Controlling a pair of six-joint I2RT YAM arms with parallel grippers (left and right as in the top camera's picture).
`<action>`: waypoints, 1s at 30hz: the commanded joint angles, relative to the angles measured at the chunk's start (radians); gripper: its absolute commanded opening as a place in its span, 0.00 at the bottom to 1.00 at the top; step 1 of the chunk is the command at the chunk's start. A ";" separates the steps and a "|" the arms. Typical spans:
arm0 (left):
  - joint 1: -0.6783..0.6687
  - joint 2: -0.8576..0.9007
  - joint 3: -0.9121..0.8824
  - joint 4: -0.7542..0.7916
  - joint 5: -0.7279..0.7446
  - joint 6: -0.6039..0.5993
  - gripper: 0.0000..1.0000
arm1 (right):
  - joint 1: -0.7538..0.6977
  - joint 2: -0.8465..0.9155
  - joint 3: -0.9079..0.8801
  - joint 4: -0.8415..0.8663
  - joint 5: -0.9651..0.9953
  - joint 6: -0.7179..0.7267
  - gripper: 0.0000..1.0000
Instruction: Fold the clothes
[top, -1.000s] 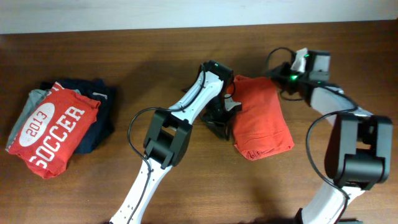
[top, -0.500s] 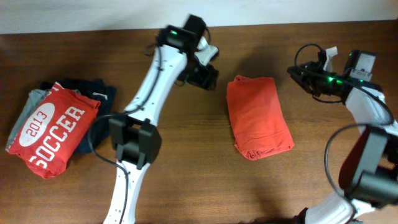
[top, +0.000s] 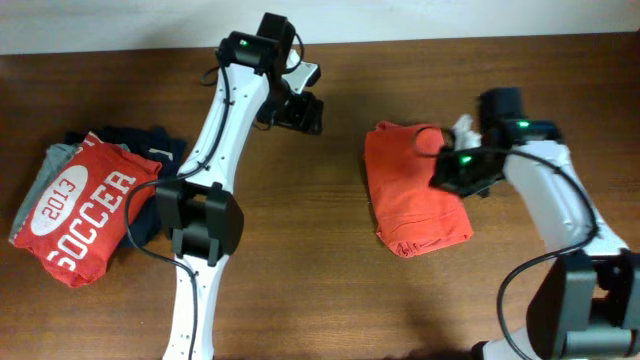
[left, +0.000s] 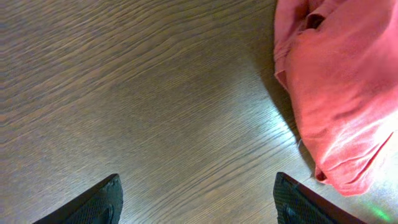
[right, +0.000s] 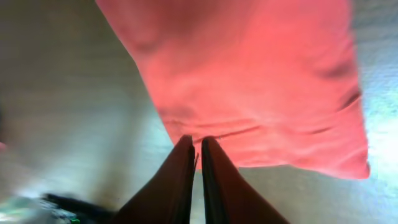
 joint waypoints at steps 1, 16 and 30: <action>0.018 -0.037 0.003 -0.008 0.015 0.005 0.77 | 0.062 0.047 -0.001 -0.053 0.117 0.006 0.11; 0.018 -0.041 0.005 -0.033 0.015 0.006 0.77 | 0.006 0.205 -0.208 0.090 0.170 0.178 0.06; 0.014 -0.041 0.005 -0.031 0.019 0.005 0.77 | -0.038 0.220 -0.153 0.204 0.960 0.197 0.06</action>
